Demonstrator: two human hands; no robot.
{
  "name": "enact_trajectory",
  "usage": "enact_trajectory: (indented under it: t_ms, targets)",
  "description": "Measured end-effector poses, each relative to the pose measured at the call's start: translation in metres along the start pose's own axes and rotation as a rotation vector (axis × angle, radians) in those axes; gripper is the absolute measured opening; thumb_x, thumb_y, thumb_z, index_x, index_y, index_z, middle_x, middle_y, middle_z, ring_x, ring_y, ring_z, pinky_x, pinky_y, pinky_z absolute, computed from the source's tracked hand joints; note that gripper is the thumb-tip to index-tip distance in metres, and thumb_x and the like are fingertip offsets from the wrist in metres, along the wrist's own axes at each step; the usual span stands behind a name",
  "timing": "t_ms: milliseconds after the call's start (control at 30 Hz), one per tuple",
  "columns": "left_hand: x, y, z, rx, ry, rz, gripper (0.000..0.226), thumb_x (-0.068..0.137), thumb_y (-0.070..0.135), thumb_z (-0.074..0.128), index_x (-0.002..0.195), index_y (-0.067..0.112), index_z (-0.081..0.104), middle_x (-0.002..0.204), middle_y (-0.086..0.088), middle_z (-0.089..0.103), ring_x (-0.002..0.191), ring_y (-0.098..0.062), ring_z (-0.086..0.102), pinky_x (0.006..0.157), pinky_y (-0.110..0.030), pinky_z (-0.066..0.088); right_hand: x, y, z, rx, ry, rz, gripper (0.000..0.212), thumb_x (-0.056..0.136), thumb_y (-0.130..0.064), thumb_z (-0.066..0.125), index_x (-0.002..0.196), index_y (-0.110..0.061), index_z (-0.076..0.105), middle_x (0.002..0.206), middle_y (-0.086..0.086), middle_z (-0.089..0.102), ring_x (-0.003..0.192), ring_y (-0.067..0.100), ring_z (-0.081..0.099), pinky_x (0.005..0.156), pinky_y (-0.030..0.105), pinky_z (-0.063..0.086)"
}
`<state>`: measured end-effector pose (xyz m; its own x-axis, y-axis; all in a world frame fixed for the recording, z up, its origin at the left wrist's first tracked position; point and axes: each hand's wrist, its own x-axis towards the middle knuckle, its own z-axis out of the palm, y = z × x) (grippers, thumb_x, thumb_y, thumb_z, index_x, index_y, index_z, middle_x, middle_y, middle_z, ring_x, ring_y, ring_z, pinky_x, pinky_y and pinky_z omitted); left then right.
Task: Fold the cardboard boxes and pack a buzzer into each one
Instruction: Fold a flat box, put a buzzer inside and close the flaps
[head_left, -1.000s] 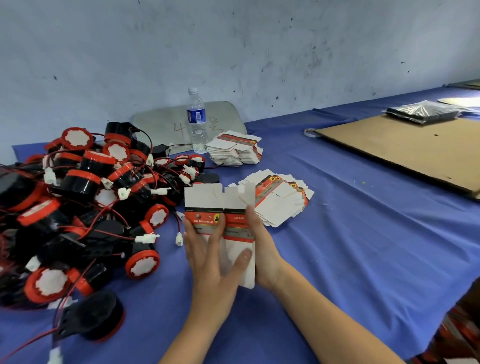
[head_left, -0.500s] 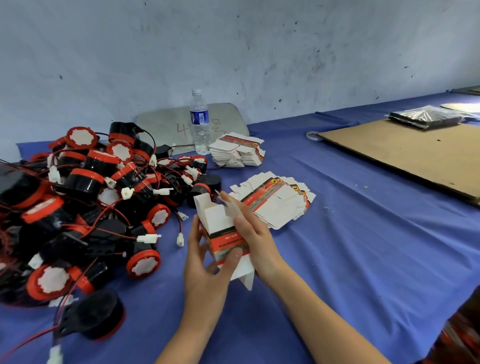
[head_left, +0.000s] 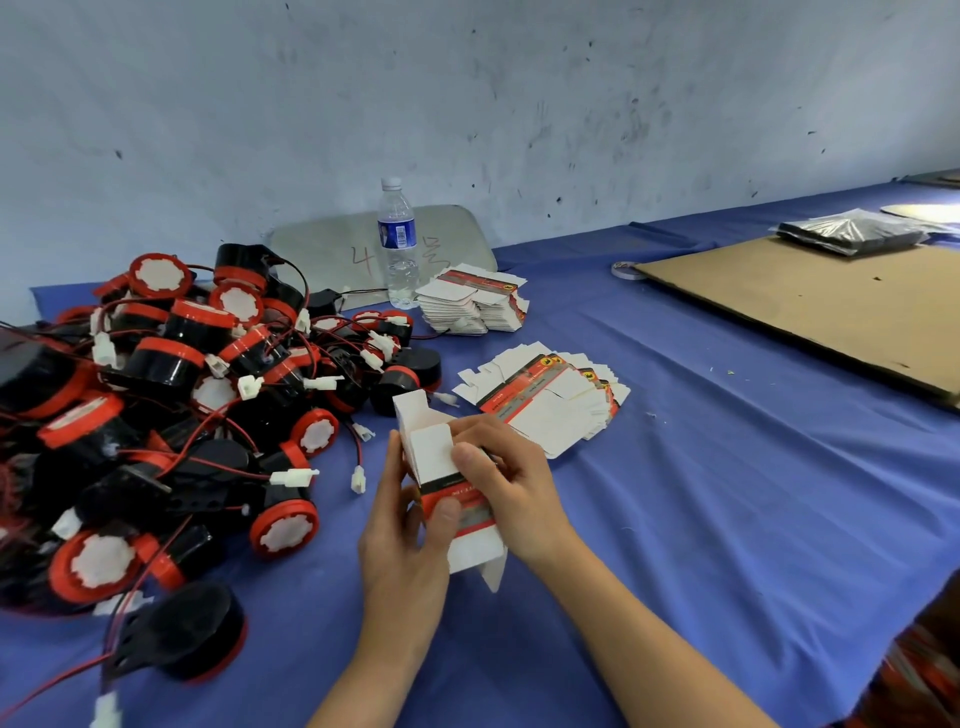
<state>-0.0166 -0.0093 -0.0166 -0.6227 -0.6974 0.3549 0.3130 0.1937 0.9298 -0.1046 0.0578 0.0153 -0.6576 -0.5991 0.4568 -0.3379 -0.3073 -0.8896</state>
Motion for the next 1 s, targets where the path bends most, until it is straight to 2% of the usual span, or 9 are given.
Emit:
enact_trajectory:
  t_ms: [67, 167, 267, 367, 500, 633, 733, 867, 1000]
  targets:
    - [-0.001, -0.001, -0.001, -0.007, 0.005, 0.025, 0.085, 0.07, 0.055, 0.054, 0.146, 0.019, 0.039, 0.113, 0.037, 0.061, 0.103, 0.008, 0.061, 0.073, -0.008, 0.049, 0.0, 0.001, -0.001, 0.07, -0.014, 0.017, 0.025, 0.081, -0.035, 0.056, 0.073, -0.015, 0.068, 0.097, -0.007, 0.069, 0.086, 0.006, 0.063, 0.075, 0.015, 0.045]
    - [-0.002, 0.0, -0.001, -0.003, 0.008, 0.04, 0.083, 0.071, 0.055, 0.058, 0.145, 0.023, 0.04, 0.123, 0.024, 0.061, 0.113, -0.001, 0.059, 0.081, -0.013, 0.049, -0.002, -0.001, -0.002, 0.132, -0.041, 0.029, 0.022, 0.079, -0.026, 0.055, 0.074, -0.009, 0.068, 0.107, 0.001, 0.07, 0.092, 0.009, 0.065, 0.077, 0.016, 0.047]
    - [-0.001, 0.0, -0.002, 0.015, 0.018, 0.056, 0.078, 0.07, 0.047, 0.056, 0.144, 0.028, 0.041, 0.12, 0.019, 0.062, 0.113, -0.004, 0.059, 0.081, -0.012, 0.048, -0.002, -0.002, 0.0, 0.081, -0.054, -0.005, 0.033, 0.075, -0.004, 0.048, 0.101, -0.006, 0.067, 0.119, -0.003, 0.065, 0.106, 0.011, 0.062, 0.083, 0.016, 0.046]
    - [0.0, 0.002, -0.002, 0.014, 0.014, 0.068, 0.076, 0.069, 0.041, 0.054, 0.143, 0.032, 0.04, 0.121, 0.016, 0.062, 0.114, -0.007, 0.059, 0.083, -0.015, 0.05, -0.004, -0.006, 0.001, 0.049, -0.069, 0.009, 0.06, 0.071, -0.005, 0.045, 0.127, -0.025, 0.051, 0.138, -0.016, 0.048, 0.112, 0.013, 0.058, 0.088, 0.022, 0.048]
    - [-0.001, 0.002, -0.001, 0.038, -0.003, 0.081, 0.079, 0.07, 0.039, 0.05, 0.146, 0.03, 0.035, 0.124, 0.023, 0.059, 0.117, -0.004, 0.057, 0.087, -0.014, 0.047, -0.003, -0.008, -0.001, -0.008, -0.131, 0.001, 0.07, 0.072, -0.003, 0.042, 0.137, -0.028, 0.048, 0.128, -0.012, 0.056, 0.109, 0.001, 0.056, 0.085, 0.012, 0.045]
    - [-0.002, 0.002, -0.003, 0.126, -0.007, 0.11, 0.072, 0.074, 0.044, 0.047, 0.145, 0.04, 0.033, 0.127, 0.03, 0.053, 0.122, 0.001, 0.05, 0.09, -0.01, 0.043, -0.002, -0.008, -0.001, -0.102, -0.129, -0.028, 0.042, 0.076, -0.002, 0.043, 0.105, -0.011, 0.073, 0.11, 0.005, 0.056, 0.103, 0.013, 0.056, 0.085, 0.018, 0.043]
    - [-0.001, 0.005, -0.003, 0.213, -0.017, 0.203, 0.058, 0.085, 0.048, 0.045, 0.141, 0.043, 0.031, 0.135, 0.041, 0.04, 0.13, 0.008, 0.04, 0.098, -0.008, 0.035, -0.002, -0.008, 0.0, -0.101, -0.091, -0.033, 0.035, 0.08, -0.003, 0.044, 0.084, -0.022, 0.073, 0.106, 0.004, 0.059, 0.098, 0.011, 0.058, 0.084, 0.017, 0.043]
    - [0.0, 0.006, -0.006, 0.32, -0.031, 0.282, 0.048, 0.093, 0.064, 0.038, 0.134, 0.042, 0.046, 0.143, 0.014, 0.047, 0.136, -0.001, 0.036, 0.105, -0.012, 0.032, -0.003, -0.005, -0.001, -0.077, -0.056, -0.022, 0.024, 0.088, -0.008, 0.046, 0.087, -0.021, 0.066, 0.098, -0.004, 0.063, 0.09, 0.008, 0.059, 0.078, 0.017, 0.043]
    - [0.0, 0.009, -0.006, 0.348, -0.04, 0.331, 0.04, 0.093, 0.066, 0.036, 0.112, 0.042, 0.061, 0.14, 0.001, 0.044, 0.132, 0.009, 0.035, 0.098, -0.005, 0.033, -0.007, -0.002, 0.005, 0.048, 0.067, -0.016, 0.027, 0.096, -0.04, 0.037, 0.095, -0.021, 0.055, 0.098, -0.004, 0.062, 0.089, 0.012, 0.057, 0.079, 0.027, 0.046]
